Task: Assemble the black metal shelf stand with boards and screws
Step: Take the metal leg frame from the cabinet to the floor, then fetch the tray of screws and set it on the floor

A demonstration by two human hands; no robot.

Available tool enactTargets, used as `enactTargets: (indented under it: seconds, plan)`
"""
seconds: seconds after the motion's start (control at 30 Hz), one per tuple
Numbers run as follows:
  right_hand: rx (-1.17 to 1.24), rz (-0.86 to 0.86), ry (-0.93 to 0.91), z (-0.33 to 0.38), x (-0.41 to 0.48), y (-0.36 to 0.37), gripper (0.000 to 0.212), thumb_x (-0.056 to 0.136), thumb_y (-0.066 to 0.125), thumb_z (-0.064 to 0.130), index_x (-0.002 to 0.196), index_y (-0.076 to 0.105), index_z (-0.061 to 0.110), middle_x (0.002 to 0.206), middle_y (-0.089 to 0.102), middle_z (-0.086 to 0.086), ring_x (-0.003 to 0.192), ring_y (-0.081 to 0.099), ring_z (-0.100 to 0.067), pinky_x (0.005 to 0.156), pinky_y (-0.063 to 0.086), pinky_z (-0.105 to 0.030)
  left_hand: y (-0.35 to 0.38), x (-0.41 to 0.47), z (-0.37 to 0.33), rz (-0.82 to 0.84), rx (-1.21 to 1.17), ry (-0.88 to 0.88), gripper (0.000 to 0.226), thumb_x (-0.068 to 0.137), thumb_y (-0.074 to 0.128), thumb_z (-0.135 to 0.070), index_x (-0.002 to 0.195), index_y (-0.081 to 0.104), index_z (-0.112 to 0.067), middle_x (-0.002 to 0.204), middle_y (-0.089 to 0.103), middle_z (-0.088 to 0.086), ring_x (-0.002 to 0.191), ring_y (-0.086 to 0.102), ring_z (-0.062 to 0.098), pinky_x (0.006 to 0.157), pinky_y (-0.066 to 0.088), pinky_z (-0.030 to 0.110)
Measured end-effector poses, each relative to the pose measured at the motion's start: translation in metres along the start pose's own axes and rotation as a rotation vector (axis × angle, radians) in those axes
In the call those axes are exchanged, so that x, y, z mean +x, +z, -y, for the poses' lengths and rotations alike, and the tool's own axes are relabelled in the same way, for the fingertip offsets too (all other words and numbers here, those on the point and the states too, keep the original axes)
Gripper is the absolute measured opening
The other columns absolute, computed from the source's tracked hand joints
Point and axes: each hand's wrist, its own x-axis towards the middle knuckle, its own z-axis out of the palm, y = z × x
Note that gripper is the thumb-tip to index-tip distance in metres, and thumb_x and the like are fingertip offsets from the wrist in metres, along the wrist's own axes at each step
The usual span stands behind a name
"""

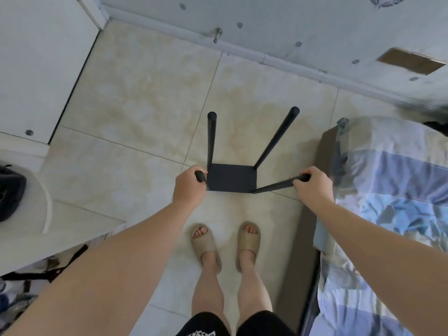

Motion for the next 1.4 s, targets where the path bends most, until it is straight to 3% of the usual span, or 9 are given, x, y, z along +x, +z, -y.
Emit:
enactTargets:
  seconds: [0.33, 0.47, 0.57, 0.6, 0.67, 0.77, 0.87, 1.13, 1.4]
  plan:
    - [0.055, 0.048, 0.032, -0.029, 0.02, 0.025, 0.013, 0.093, 0.062, 0.015, 0.106, 0.06, 0.014, 0.097, 0.061, -0.003, 0.073, 0.054, -0.011, 0.052, 0.039, -0.023, 0.043, 0.012, 0.012, 0.049, -0.006, -0.002, 0.032, 0.094, 0.054, -0.003, 0.12, 0.066, -0.017, 0.112, 0.067, 0.0, 0.092, 0.054, 0.01, 0.054, 0.037, -0.003]
    - [0.051, 0.117, 0.055, -0.028, 0.006, 0.021, 0.033, 0.097, 0.06, 0.019, 0.129, 0.056, 0.014, 0.096, 0.057, 0.002, 0.073, 0.054, -0.013, 0.052, 0.039, -0.024, 0.036, -0.002, 0.007, 0.064, -0.081, -0.09, 0.04, 0.095, 0.052, -0.008, 0.134, 0.056, -0.019, 0.118, 0.06, -0.002, 0.093, 0.053, 0.011, 0.051, 0.039, 0.005]
    - [-0.015, 0.189, 0.012, -0.02, -0.011, 0.009, 0.058, 0.098, 0.058, 0.024, 0.151, 0.037, 0.017, 0.132, 0.052, -0.006, 0.082, 0.057, -0.015, 0.054, 0.041, -0.023, 0.024, -0.02, 0.0, 0.072, -0.12, -0.139, 0.054, 0.096, 0.054, -0.016, 0.148, 0.041, -0.023, 0.141, 0.051, 0.0, 0.115, 0.056, 0.022, 0.063, 0.041, 0.017]
    - [-0.05, 0.199, -0.03, -0.017, -0.019, 0.003, 0.062, 0.099, 0.058, 0.024, 0.154, 0.032, 0.018, 0.144, 0.044, -0.007, 0.092, 0.058, -0.018, 0.059, 0.046, -0.025, 0.019, -0.03, -0.003, 0.073, -0.113, -0.148, 0.058, 0.097, 0.055, -0.019, 0.151, 0.036, -0.024, 0.147, 0.046, 0.0, 0.124, 0.053, 0.023, 0.066, 0.04, 0.018]
    - [-0.148, 0.205, -0.154, -0.013, -0.035, -0.007, 0.064, 0.099, 0.057, 0.024, 0.156, 0.028, 0.019, 0.157, 0.033, -0.006, 0.124, 0.05, -0.027, 0.089, 0.054, -0.039, 0.008, -0.052, -0.007, 0.057, -0.099, -0.141, 0.06, 0.097, 0.055, -0.025, 0.153, 0.032, -0.025, 0.154, 0.038, -0.002, 0.134, 0.045, 0.023, 0.074, 0.039, 0.017]
    - [-0.292, 0.244, -0.356, -0.006, -0.063, -0.022, 0.063, 0.099, 0.056, 0.029, 0.156, 0.029, 0.021, 0.161, 0.03, -0.004, 0.146, 0.027, -0.029, 0.118, 0.031, -0.051, -0.008, -0.093, -0.01, 0.029, -0.054, -0.122, 0.062, 0.099, 0.052, -0.037, 0.155, 0.027, -0.029, 0.163, 0.022, -0.002, 0.147, 0.027, 0.021, 0.105, 0.035, 0.034]
    - [-0.419, 0.316, -0.507, 0.002, -0.093, -0.035, 0.065, 0.1, 0.053, 0.037, 0.158, 0.025, 0.026, 0.165, 0.022, 0.0, 0.152, 0.015, -0.026, 0.122, 0.019, -0.051, -0.022, -0.139, -0.013, -0.013, -0.018, -0.133, 0.06, 0.099, 0.047, -0.046, 0.155, 0.029, -0.03, 0.166, 0.016, 0.0, 0.152, 0.01, 0.019, 0.117, 0.024, 0.045]
    - [-0.702, 0.41, -0.977, 0.041, -0.183, -0.045, 0.074, 0.102, 0.041, 0.053, 0.161, 0.002, 0.033, 0.169, -0.004, 0.007, 0.155, -0.011, -0.021, 0.118, -0.012, -0.039, -0.063, -0.26, 0.009, -0.222, 0.112, -0.154, 0.062, 0.099, 0.039, -0.058, 0.155, 0.026, -0.035, 0.168, 0.007, 0.0, 0.153, -0.005, 0.023, 0.123, 0.009, 0.045]
    - [-0.815, 0.445, -1.478, 0.09, -0.296, -0.006, 0.076, 0.103, 0.037, 0.054, 0.16, -0.009, 0.034, 0.169, -0.011, 0.005, 0.155, -0.017, -0.028, 0.124, -0.004, -0.048, -0.11, -0.351, 0.073, -0.433, 0.194, -0.25, 0.07, 0.095, 0.022, -0.069, 0.157, 0.003, -0.041, 0.167, -0.012, -0.003, 0.151, -0.019, 0.022, 0.122, -0.003, 0.052]
